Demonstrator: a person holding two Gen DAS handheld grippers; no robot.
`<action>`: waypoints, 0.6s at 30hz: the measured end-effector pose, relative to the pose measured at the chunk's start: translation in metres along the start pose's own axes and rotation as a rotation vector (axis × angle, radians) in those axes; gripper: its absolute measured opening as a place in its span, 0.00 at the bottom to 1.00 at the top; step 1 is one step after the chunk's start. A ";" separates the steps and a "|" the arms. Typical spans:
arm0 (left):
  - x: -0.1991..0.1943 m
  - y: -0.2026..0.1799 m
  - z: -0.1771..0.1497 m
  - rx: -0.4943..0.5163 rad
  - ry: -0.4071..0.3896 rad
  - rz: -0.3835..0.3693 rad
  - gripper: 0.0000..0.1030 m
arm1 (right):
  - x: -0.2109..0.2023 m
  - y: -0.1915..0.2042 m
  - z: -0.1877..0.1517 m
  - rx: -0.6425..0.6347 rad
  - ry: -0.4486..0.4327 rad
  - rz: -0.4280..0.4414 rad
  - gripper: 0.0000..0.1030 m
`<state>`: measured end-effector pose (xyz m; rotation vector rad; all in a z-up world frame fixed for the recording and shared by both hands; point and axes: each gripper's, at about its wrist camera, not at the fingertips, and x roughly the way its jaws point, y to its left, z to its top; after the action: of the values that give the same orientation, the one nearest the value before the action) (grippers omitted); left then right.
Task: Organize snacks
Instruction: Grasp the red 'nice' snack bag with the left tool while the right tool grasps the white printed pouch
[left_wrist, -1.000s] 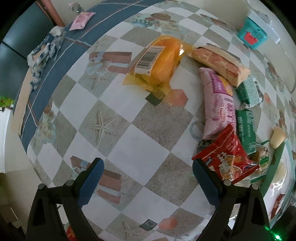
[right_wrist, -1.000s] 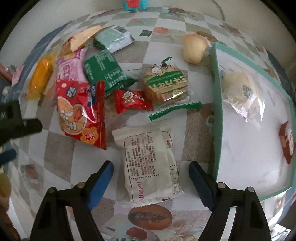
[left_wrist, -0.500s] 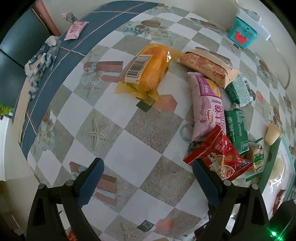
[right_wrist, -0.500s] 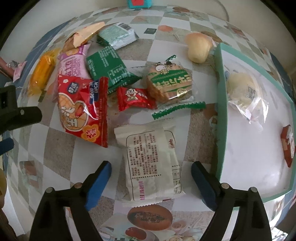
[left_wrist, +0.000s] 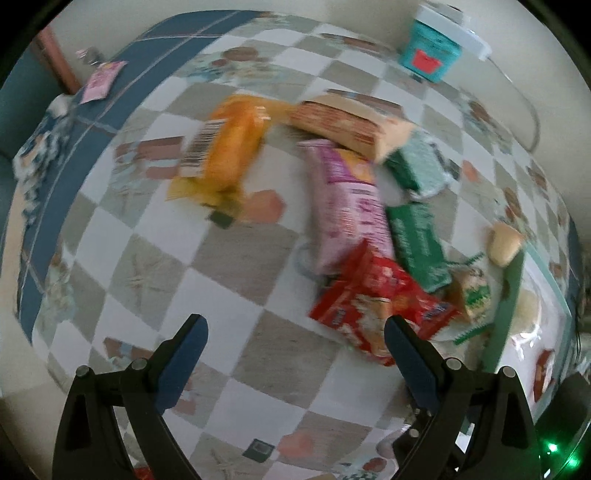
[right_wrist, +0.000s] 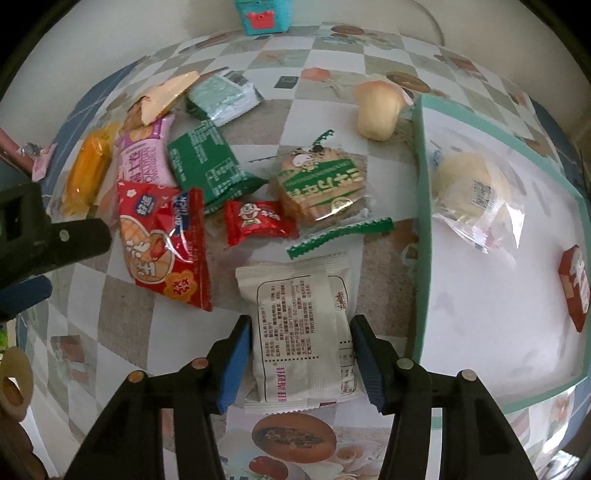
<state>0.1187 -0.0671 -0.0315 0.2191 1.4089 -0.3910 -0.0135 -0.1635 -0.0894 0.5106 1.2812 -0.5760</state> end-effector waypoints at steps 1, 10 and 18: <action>0.001 -0.005 0.000 0.012 0.004 -0.022 0.94 | 0.001 -0.001 0.000 -0.002 0.001 0.002 0.55; 0.017 -0.026 0.008 -0.081 -0.003 -0.195 0.94 | 0.001 -0.011 0.003 -0.014 0.005 0.018 0.55; 0.051 -0.044 0.018 -0.073 0.037 -0.171 0.94 | 0.000 -0.010 0.003 -0.009 0.004 0.021 0.55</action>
<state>0.1235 -0.1205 -0.0754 0.0463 1.4807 -0.4777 -0.0182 -0.1728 -0.0891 0.5175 1.2806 -0.5512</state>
